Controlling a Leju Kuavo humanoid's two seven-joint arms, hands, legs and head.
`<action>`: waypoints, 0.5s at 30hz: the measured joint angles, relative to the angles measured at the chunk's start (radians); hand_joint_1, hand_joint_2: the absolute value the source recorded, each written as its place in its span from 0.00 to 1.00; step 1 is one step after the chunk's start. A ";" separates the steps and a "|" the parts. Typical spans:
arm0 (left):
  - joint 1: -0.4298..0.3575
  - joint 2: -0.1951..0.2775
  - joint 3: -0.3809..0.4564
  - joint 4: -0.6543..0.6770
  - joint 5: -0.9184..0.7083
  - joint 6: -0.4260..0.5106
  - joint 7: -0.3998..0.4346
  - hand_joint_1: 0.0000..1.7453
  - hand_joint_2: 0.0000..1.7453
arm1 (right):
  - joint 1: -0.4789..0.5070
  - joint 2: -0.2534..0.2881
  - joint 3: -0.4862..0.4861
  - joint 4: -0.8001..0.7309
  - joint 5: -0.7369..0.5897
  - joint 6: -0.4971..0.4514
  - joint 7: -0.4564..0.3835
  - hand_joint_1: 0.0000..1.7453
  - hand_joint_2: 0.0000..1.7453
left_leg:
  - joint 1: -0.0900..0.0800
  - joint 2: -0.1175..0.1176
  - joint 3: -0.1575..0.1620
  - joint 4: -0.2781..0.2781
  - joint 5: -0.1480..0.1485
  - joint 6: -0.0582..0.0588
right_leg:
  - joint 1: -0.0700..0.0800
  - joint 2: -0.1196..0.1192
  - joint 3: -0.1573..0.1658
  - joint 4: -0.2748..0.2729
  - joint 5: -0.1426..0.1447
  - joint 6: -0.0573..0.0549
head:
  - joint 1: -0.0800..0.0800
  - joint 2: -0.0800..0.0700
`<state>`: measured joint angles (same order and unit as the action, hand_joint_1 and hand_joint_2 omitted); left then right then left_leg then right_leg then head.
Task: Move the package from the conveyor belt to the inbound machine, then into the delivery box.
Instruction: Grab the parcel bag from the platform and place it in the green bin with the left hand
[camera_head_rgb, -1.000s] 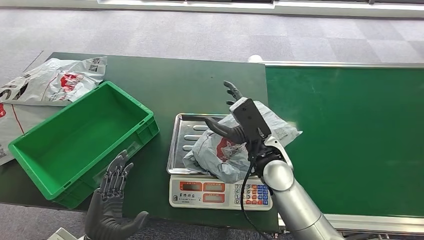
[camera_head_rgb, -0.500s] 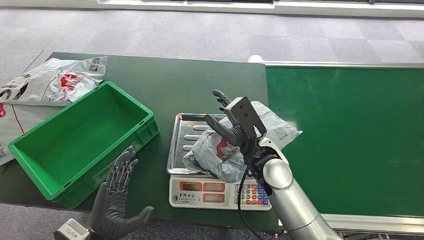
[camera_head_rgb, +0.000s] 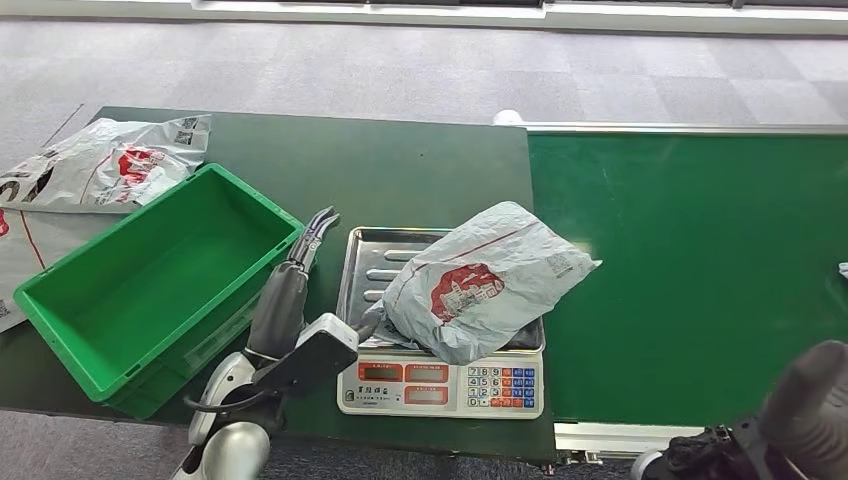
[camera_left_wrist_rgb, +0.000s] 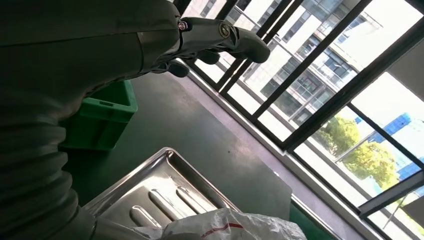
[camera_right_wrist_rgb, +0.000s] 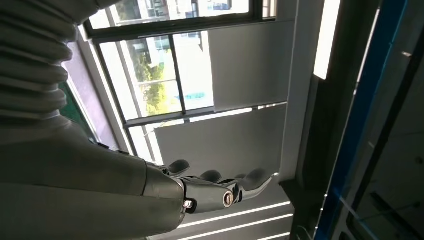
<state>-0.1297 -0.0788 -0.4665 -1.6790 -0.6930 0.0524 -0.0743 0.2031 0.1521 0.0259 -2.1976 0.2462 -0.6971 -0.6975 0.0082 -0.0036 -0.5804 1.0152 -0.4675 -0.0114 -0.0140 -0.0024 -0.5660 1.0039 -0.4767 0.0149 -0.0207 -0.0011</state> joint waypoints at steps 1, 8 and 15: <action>-0.017 -0.002 -0.008 0.015 -0.016 -0.008 0.026 0.00 1.00 | 0.013 -0.002 -0.006 0.003 -0.009 0.000 0.000 0.00 1.00 | 0.000 0.000 0.000 0.000 0.000 0.000 | 0.000 0.000 0.000 0.000 0.000 0.000 | 0.000 0.000; -0.232 -0.091 -0.083 0.289 -0.191 -0.080 0.275 0.00 1.00 | 0.043 -0.053 0.028 0.142 -0.078 0.001 0.002 0.00 1.00 | 0.000 -0.001 -0.001 0.000 0.001 0.001 | 0.000 0.000 0.001 0.000 0.002 0.001 | 0.000 0.000; -0.349 -0.195 -0.117 0.612 -0.261 -0.045 0.317 0.00 1.00 | 0.000 -0.083 0.106 0.260 -0.069 0.002 0.001 0.00 1.00 | -0.001 0.000 -0.001 0.000 0.002 0.001 | -0.001 0.001 0.000 0.000 0.003 0.001 | 0.000 0.000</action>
<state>-0.4787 -0.2742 -0.5838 -1.0675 -0.9541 0.0075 0.2426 0.2033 0.0688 0.1321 -1.9374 0.1771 -0.6953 -0.6961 0.0075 -0.0035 -0.5815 1.0153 -0.4652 -0.0107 -0.0145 -0.0011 -0.5663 1.0041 -0.4733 0.0162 -0.0206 -0.0011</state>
